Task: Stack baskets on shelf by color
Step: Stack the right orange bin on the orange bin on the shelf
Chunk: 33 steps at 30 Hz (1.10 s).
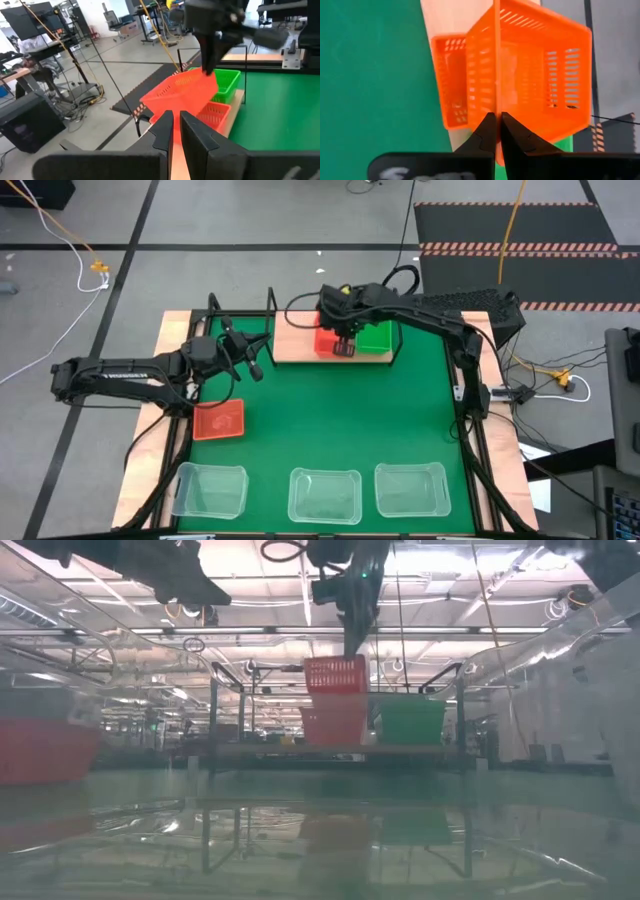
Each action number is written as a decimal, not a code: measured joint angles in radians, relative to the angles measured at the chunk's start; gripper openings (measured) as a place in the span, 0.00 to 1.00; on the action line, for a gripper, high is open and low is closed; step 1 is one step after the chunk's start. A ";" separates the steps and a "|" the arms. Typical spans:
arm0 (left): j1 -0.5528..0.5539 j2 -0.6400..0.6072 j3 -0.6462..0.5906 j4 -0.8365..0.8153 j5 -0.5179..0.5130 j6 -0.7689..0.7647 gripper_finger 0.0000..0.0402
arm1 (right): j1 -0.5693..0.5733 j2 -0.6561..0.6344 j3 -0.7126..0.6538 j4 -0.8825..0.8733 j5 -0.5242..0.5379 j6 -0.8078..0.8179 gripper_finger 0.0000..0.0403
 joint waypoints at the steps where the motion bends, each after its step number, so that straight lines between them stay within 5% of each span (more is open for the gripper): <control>1: 0.000 0.000 0.000 0.001 0.000 -0.003 0.09 | 0.001 0.000 -0.019 0.014 -0.001 0.000 0.00; 17: 0.000 0.000 0.000 -0.027 0.000 -0.019 0.09 | 0.012 -0.024 -0.217 0.143 -0.004 -0.070 0.01; 27: 0.000 0.000 0.000 -0.050 0.000 -0.047 0.09 | 0.013 -0.024 -0.272 0.168 -0.078 -0.134 0.18; 33: 0.000 0.000 0.000 -0.052 0.000 -0.052 0.09 | 0.016 -0.024 -0.343 0.209 -0.115 -0.248 0.19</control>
